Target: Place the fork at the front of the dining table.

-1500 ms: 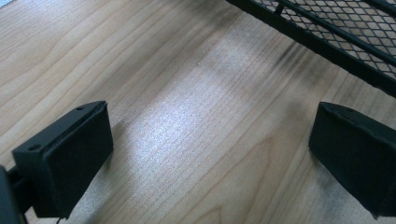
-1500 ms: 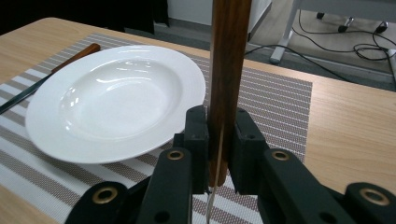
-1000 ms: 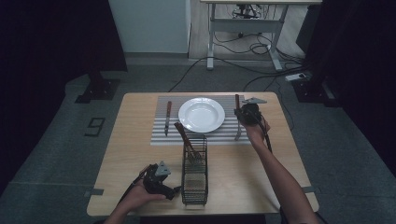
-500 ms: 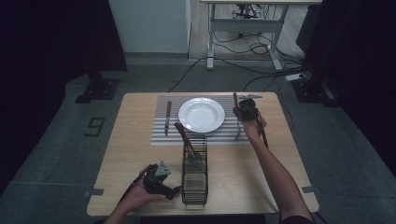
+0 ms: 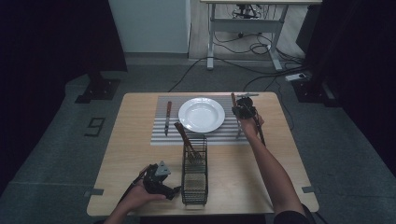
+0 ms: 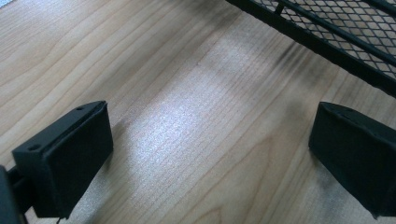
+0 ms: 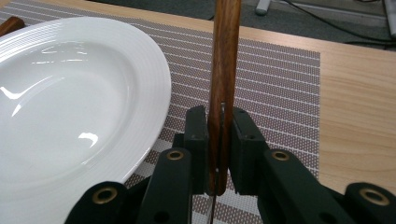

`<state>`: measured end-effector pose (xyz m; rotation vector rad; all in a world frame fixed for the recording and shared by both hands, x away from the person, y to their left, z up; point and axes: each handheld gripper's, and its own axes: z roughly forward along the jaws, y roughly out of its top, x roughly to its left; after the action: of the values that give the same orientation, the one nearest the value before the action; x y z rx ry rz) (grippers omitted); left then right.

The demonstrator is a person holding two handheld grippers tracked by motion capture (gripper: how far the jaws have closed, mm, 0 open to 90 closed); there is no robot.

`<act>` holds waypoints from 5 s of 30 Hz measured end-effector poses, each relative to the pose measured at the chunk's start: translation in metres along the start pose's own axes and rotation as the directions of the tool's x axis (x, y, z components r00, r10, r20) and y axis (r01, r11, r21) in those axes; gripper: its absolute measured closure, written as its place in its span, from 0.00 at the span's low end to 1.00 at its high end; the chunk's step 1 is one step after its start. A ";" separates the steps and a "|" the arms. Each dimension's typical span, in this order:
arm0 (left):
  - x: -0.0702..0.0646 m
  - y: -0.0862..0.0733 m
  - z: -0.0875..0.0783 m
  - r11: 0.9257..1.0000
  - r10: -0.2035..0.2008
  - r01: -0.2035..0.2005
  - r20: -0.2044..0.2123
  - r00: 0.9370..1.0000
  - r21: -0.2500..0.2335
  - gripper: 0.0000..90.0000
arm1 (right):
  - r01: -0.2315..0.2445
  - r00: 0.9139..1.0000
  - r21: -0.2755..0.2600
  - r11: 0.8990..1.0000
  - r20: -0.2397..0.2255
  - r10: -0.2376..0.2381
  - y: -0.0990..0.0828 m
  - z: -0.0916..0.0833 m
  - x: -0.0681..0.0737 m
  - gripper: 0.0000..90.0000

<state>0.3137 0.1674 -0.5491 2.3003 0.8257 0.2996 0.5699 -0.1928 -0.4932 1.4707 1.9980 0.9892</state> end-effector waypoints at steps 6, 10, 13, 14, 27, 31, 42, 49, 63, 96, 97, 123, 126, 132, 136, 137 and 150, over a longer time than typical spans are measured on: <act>0.000 0.000 0.000 1.000 0.000 0.000 0.000 1.000 0.000 0.00 | -0.010 1.000 0.012 1.000 0.007 0.010 -0.002 0.011 0.000 0.88; 0.000 0.000 0.000 1.000 0.000 0.000 0.000 1.000 0.000 0.00 | -0.028 1.000 0.018 0.999 0.009 0.028 -0.004 0.017 -0.002 0.88; 0.000 0.000 0.000 1.000 0.001 -0.001 0.000 1.000 0.000 0.00 | -0.046 0.999 0.021 0.999 0.006 0.046 -0.006 0.020 -0.005 0.88; 0.000 0.000 0.000 1.000 0.000 0.000 0.000 1.000 -0.001 0.00 | -0.050 0.999 0.022 0.999 0.005 0.050 -0.006 0.021 -0.006 0.88; 0.000 0.000 0.000 1.000 0.000 0.000 -0.001 1.000 -0.001 0.00 | -0.088 0.996 0.036 0.995 0.014 0.088 -0.016 0.039 -0.012 0.87; 0.000 0.000 0.000 1.000 0.000 0.000 -0.001 1.000 0.000 0.00 | -0.095 0.995 0.044 0.994 0.022 0.095 -0.019 0.044 -0.013 0.87; 0.000 0.000 0.000 1.000 0.000 0.000 -0.001 1.000 0.000 0.00 | -0.086 0.995 0.055 0.995 0.044 0.084 -0.023 0.053 -0.008 0.87; 0.000 0.000 0.000 1.000 0.000 0.000 -0.001 1.000 0.000 0.00 | -0.054 0.997 0.057 0.997 0.057 0.051 -0.024 0.053 -0.006 0.82; 0.000 0.000 0.000 1.000 0.000 0.000 -0.001 1.000 -0.001 0.00 | -0.040 0.999 0.076 0.996 0.039 0.037 -0.022 0.044 -0.009 0.83; 0.000 0.000 0.000 1.000 -0.003 0.003 -0.002 1.000 -0.001 0.00 | -0.058 0.997 0.069 0.996 0.048 0.054 -0.023 0.051 -0.025 0.85; 0.000 0.000 0.000 1.000 -0.003 0.003 -0.002 1.000 -0.001 0.00 | -0.059 0.997 0.067 0.996 0.043 0.056 -0.023 0.051 -0.025 0.85; 0.000 0.000 0.000 1.000 -0.003 0.003 -0.002 1.000 -0.001 0.00 | 0.005 0.996 0.134 0.991 -0.090 0.007 -0.053 0.005 -0.036 0.58; 0.000 0.000 0.000 1.000 -0.003 0.003 -0.002 1.000 -0.001 0.00 | 0.009 0.996 0.123 0.992 -0.090 0.002 -0.055 0.005 -0.035 0.59; -0.001 0.000 0.000 1.000 -0.004 0.004 -0.004 1.000 -0.001 0.00 | 0.004 0.993 0.123 0.992 -0.116 0.010 -0.057 0.003 -0.030 0.59; -0.001 0.000 0.000 1.000 -0.005 0.005 -0.004 1.000 -0.001 0.00 | 0.007 0.992 0.122 0.992 -0.124 0.008 -0.057 0.002 -0.029 0.59; -0.001 0.000 0.000 1.000 -0.005 0.005 -0.003 1.000 -0.002 0.00 | 0.009 0.992 0.122 0.993 -0.126 0.006 -0.058 0.002 -0.029 0.59; -0.001 0.000 0.000 1.000 -0.003 0.003 -0.003 1.000 -0.001 0.00 | 0.025 0.991 0.121 0.992 -0.135 -0.008 -0.058 0.002 -0.024 0.60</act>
<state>0.3125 0.1671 -0.5492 2.2977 0.8301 0.3017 0.5437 -0.2244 -0.5406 1.4831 2.1981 0.9989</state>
